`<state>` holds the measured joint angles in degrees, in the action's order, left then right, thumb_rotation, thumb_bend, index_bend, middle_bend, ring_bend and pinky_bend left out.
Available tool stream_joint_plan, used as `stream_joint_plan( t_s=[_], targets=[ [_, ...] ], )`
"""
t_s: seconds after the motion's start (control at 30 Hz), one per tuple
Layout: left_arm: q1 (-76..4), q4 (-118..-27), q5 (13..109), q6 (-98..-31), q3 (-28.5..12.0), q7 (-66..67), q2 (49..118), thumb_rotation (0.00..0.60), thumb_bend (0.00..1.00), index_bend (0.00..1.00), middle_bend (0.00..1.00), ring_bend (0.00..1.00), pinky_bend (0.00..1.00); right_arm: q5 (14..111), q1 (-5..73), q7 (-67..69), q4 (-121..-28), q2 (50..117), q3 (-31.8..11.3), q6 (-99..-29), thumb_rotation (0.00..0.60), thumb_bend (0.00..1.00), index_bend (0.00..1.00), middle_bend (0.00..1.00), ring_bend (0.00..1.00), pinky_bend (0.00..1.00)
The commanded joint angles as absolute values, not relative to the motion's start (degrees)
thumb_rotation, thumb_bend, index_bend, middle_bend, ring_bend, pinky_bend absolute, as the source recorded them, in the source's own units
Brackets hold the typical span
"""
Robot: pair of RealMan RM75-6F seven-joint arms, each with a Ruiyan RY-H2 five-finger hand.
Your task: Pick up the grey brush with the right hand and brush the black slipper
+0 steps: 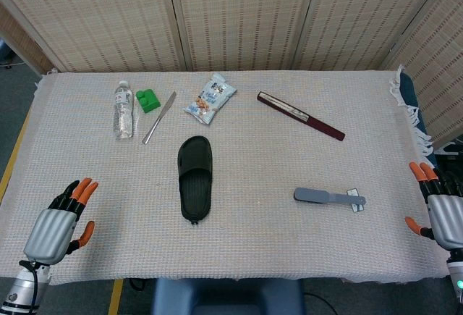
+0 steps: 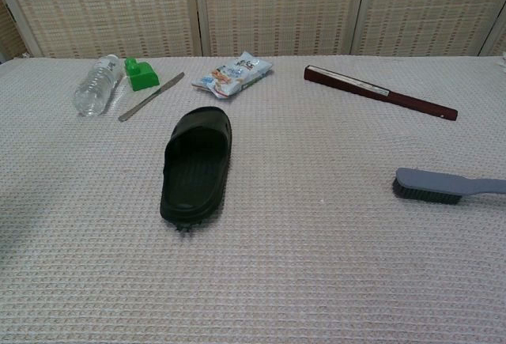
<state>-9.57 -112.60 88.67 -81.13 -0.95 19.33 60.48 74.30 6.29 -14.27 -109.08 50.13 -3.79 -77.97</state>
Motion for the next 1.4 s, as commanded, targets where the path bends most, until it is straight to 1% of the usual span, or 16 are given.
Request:
stream_joint_plan(
  t_s=[0.03, 0.2, 0.27, 0.3, 0.37, 0.47, 0.63, 0.73, 0.83, 1.03, 1.2, 1.3, 1.4],
  targets=[
    [-9.7, -112.4, 88.4, -80.9, -1.1, 19.3, 60.7, 0.6, 0.47, 0.0, 0.0, 0.0, 0.23, 74.1, 6.4, -14.7, -108.8, 50.5, -3.8, -77.9, 0.6, 0.12, 0.0, 0.0, 0.0, 0.0],
    [-10.3, -111.9, 87.6, -79.7, -1.3, 18.4, 60.7, 0.6, 0.47, 0.0, 0.0, 0.0, 0.23, 73.6, 8.2, -17.2, -109.5, 51.7, -4.6, -76.5, 0.6, 0.12, 0.0, 0.0, 0.0, 0.0],
    [-10.5, -112.0, 87.7, -79.6, -1.3, 18.1, 60.6, 0.6, 0.47, 0.0, 0.0, 0.0, 0.23, 73.5, 10.0, -19.9, -109.1, 52.5, -4.9, -74.7, 0.6, 0.12, 0.0, 0.03, 0.0, 0.01],
    [-10.5, -112.0, 87.9, -79.6, -1.3, 17.9, 60.5, 0.6, 0.47, 0.0, 0.0, 0.0, 0.23, 72.5, 11.6, -22.1, -108.9, 53.3, -5.2, -72.6, 0.6, 0.12, 0.01, 0.05, 0.0, 0.02],
    [-10.5, -112.2, 88.3, -79.8, -1.2, 17.6, 60.4, 0.6, 0.47, 0.0, 0.0, 0.0, 0.23, 70.4, 14.3, -25.5, -108.4, 54.7, -5.6, -69.0, 0.6, 0.12, 0.03, 0.08, 0.0, 0.05],
    [-10.3, -112.4, 89.0, -79.9, -0.9, 17.3, 60.1, 0.6, 0.47, 0.0, 0.0, 0.0, 0.23, 66.8, 18.0, -30.7, -105.5, 58.9, -6.1, -65.1, 0.6, 0.12, 0.09, 0.13, 0.02, 0.12],
    [-10.1, -112.5, 89.9, -80.3, -0.5, 16.7, 59.7, 0.6, 0.47, 0.0, 0.0, 0.0, 0.23, 60.9, 21.4, -34.0, -98.8, 66.3, -5.9, -61.1, 0.6, 0.12, 0.18, 0.21, 0.11, 0.19],
    [-10.0, -112.4, 90.0, -80.4, -0.3, 16.4, 59.4, 0.6, 0.47, 0.0, 0.0, 0.0, 0.23, 59.9, 21.7, -34.9, -96.0, 69.0, -5.2, -61.3, 0.6, 0.12, 0.22, 0.23, 0.13, 0.22],
    [-10.1, -112.4, 90.0, -80.2, -0.3, 16.3, 59.4, 0.6, 0.47, 0.0, 0.0, 0.0, 0.23, 59.0, 22.0, -35.6, -94.3, 70.3, -4.4, -61.0, 0.6, 0.12, 0.24, 0.25, 0.14, 0.23],
    [-10.3, -112.3, 89.5, -79.7, -0.4, 16.5, 59.5, 0.6, 0.47, 0.0, 0.0, 0.0, 0.23, 58.8, 23.2, -34.0, -90.7, 73.8, -4.6, -60.3, 0.6, 0.14, 0.31, 0.3, 0.19, 0.29],
    [-10.3, -112.4, 89.1, -79.7, -0.6, 16.7, 59.6, 0.6, 0.47, 0.0, 0.0, 0.0, 0.23, 59.1, 24.5, -34.3, -87.7, 77.0, -4.5, -59.8, 0.6, 0.15, 0.36, 0.33, 0.22, 0.31],
    [-10.3, -112.3, 89.0, -79.7, -0.6, 16.6, 59.5, 0.6, 0.47, 0.0, 0.0, 0.0, 0.23, 59.4, 24.9, -34.7, -86.5, 78.3, -4.3, -60.0, 0.6, 0.15, 0.42, 0.36, 0.24, 0.33],
    [-10.3, -112.3, 88.9, -79.7, -0.6, 16.5, 59.4, 0.6, 0.47, 0.0, 0.0, 0.0, 0.23, 59.1, 25.3, -35.1, -85.9, 79.0, -4.2, -59.8, 0.6, 0.15, 0.43, 0.36, 0.24, 0.34]
  ],
)
